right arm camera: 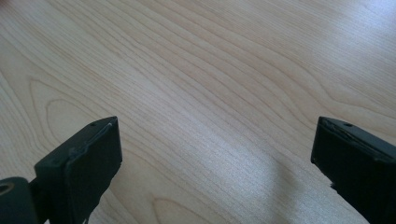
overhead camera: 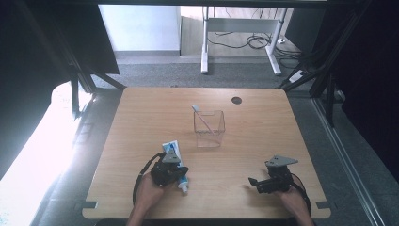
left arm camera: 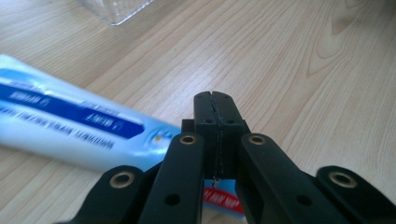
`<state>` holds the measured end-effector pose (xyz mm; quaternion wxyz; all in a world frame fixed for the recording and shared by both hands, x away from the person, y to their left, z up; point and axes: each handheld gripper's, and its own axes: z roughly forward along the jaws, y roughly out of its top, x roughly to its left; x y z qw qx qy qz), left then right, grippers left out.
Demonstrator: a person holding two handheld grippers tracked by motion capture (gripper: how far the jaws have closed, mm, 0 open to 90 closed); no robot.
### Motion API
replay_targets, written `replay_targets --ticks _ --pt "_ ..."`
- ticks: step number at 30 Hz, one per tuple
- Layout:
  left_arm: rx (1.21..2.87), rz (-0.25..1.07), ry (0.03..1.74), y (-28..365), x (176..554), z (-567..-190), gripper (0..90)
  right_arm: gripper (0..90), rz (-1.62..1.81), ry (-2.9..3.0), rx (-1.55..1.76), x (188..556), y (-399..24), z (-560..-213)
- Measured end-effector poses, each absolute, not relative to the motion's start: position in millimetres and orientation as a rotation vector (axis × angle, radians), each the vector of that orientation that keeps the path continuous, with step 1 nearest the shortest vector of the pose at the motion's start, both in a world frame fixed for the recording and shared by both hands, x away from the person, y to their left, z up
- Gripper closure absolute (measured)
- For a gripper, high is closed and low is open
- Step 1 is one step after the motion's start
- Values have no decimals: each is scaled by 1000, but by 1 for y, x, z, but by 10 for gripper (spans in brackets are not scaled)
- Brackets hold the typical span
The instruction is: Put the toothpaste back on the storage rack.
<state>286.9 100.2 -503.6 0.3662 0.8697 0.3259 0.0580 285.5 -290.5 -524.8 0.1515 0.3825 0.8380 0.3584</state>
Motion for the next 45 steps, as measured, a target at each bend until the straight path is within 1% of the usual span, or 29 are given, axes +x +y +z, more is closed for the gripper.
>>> replay_targets --ticks 5,13,28,39,45 --pt "2299 158 842 88 288 -510 898 22 1030 2405 1090 285 -290 -524" --pt "2296 146 858 88 286 -513 898 23 1025 2406 1084 284 -289 -524" --pt "2298 103 892 116 280 -514 897 26 1016 2408 1080 284 -289 -524" --pt "2319 139 933 137 276 -514 895 29 1009 2408 1077 285 -290 -524" --pt "2311 121 955 148 277 -513 896 30 1009 2409 1075 285 -290 -525"
